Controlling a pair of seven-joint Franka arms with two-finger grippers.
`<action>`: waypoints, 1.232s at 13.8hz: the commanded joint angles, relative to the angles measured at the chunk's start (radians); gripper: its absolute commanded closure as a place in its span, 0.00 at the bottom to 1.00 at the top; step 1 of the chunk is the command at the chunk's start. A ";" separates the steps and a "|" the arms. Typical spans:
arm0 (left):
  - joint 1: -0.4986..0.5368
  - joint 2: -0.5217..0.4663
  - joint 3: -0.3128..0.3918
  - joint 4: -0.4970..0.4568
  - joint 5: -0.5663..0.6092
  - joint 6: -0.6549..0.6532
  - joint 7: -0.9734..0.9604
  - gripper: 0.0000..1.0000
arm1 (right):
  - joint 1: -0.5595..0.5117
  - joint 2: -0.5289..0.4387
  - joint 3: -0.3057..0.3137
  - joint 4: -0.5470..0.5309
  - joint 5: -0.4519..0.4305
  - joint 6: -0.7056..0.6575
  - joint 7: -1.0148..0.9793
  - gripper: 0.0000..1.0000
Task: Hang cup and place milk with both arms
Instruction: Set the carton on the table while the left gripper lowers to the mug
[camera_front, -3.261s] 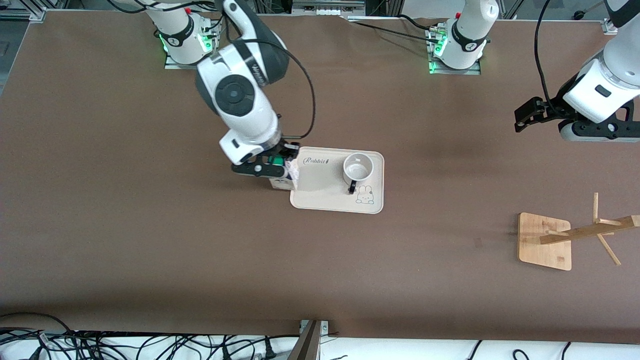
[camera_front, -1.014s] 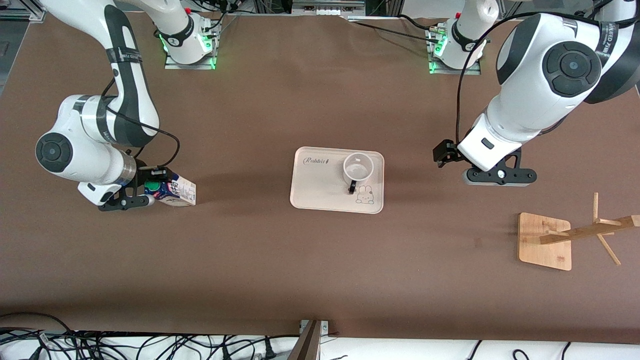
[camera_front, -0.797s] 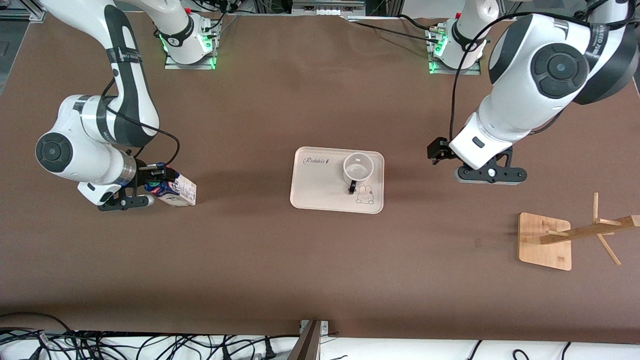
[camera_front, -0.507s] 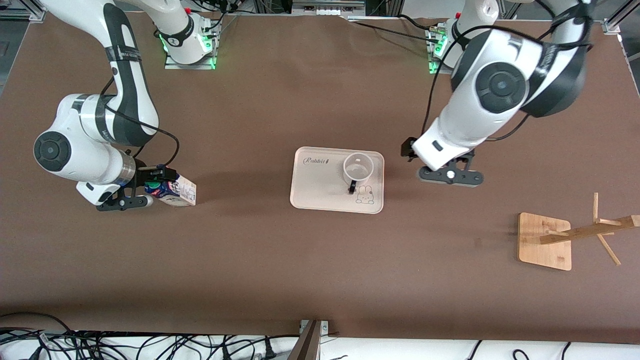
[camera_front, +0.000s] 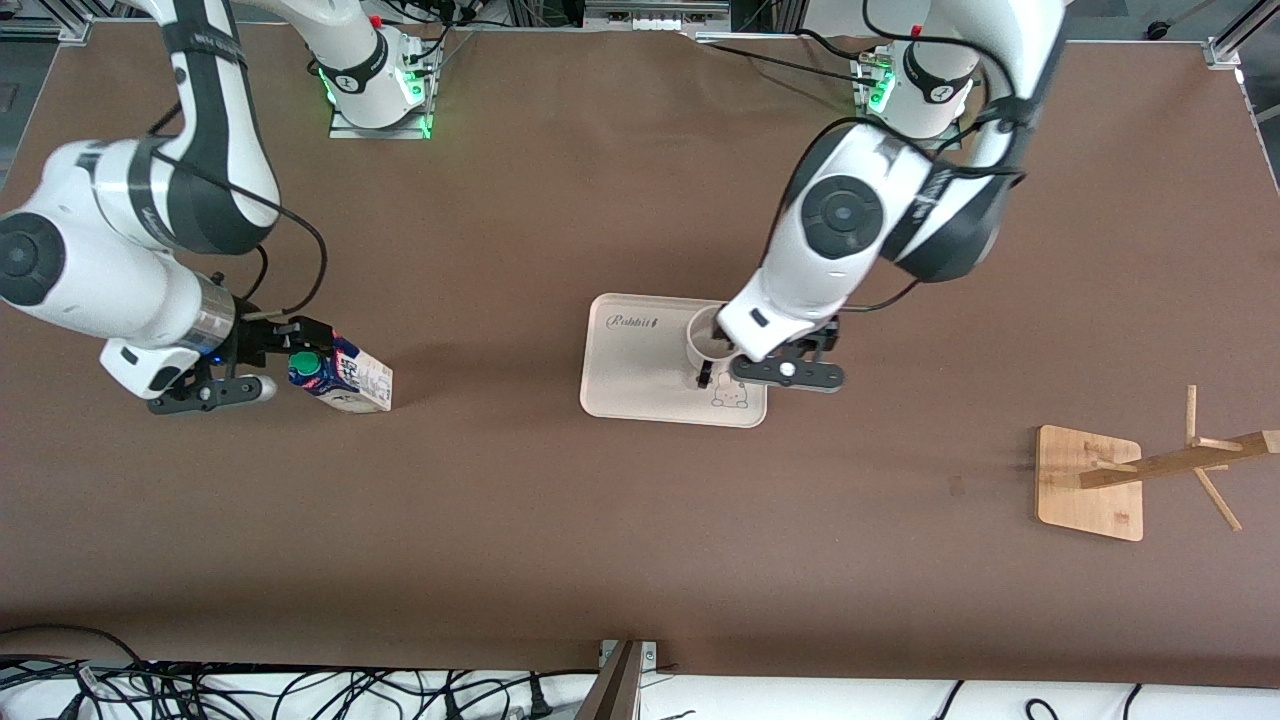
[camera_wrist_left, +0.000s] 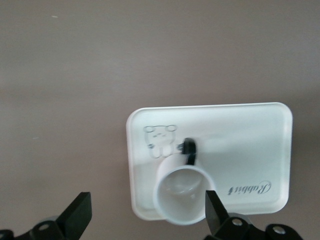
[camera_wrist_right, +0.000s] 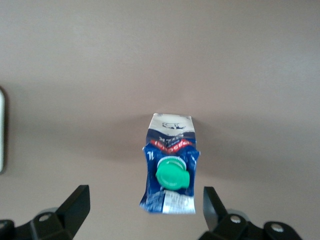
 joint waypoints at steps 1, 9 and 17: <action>-0.026 0.000 0.010 -0.086 0.026 0.137 -0.026 0.00 | 0.002 -0.084 0.008 0.027 -0.058 -0.090 0.025 0.00; -0.153 0.049 0.010 -0.195 0.252 0.272 -0.318 0.00 | -0.039 -0.302 0.066 -0.009 -0.181 -0.205 0.019 0.00; -0.184 0.094 0.009 -0.203 0.270 0.295 -0.343 0.81 | -0.440 -0.388 0.434 -0.129 -0.211 -0.129 -0.035 0.00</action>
